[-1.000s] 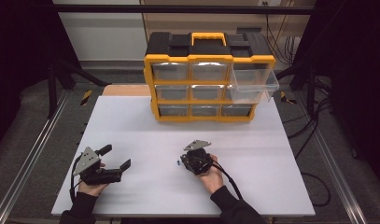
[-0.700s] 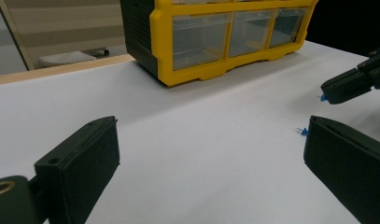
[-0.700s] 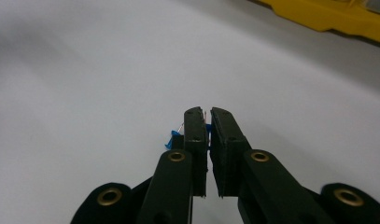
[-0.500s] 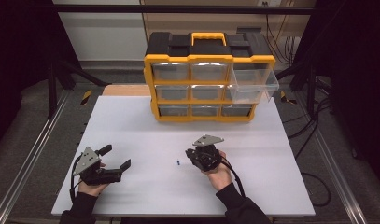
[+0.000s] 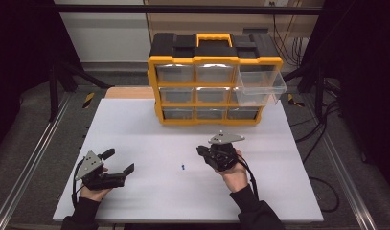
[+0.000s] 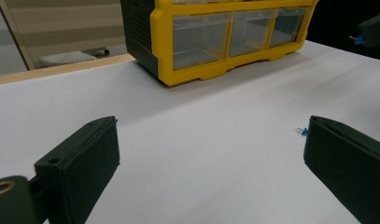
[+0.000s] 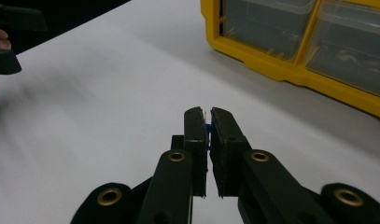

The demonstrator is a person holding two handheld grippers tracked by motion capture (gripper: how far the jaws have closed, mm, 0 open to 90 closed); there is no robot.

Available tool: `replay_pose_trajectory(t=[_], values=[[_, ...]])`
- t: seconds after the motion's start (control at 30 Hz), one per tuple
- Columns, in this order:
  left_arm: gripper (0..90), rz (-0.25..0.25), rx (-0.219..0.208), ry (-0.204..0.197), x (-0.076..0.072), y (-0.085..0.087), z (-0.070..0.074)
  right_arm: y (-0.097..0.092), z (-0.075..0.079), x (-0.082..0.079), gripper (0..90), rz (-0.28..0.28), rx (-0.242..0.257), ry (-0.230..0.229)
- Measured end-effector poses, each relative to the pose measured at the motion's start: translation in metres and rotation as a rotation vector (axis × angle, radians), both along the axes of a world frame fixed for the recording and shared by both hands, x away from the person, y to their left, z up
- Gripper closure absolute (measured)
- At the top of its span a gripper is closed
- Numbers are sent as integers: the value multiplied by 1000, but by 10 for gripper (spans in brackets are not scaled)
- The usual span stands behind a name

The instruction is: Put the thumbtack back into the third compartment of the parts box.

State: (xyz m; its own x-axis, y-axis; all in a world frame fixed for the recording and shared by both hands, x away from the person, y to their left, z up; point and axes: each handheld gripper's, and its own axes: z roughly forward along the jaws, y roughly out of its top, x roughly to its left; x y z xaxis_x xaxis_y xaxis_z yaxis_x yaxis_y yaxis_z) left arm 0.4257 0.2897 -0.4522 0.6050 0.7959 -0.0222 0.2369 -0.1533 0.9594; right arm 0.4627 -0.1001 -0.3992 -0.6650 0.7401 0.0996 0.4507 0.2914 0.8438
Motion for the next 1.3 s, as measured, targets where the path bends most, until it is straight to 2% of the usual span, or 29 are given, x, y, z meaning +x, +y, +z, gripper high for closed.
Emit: replay_pose_trajectory(t=[0.57, 0.8, 1.07, 1.3], values=[[31, 0, 2, 0, 0, 0, 0, -25, 29, 1, 857, -38, 23, -38], [31, 1, 3, -1, 1, 0, 0, -36, 42, 1, 857, -40, 29, -75], [31, 1, 0, 2, 1, -1, -1, -42, 50, 0, 857, -51, 33, -91], [31, 2, 3, 0, 1, 0, -1, -49, 59, -3, 857, -59, 55, -112]])
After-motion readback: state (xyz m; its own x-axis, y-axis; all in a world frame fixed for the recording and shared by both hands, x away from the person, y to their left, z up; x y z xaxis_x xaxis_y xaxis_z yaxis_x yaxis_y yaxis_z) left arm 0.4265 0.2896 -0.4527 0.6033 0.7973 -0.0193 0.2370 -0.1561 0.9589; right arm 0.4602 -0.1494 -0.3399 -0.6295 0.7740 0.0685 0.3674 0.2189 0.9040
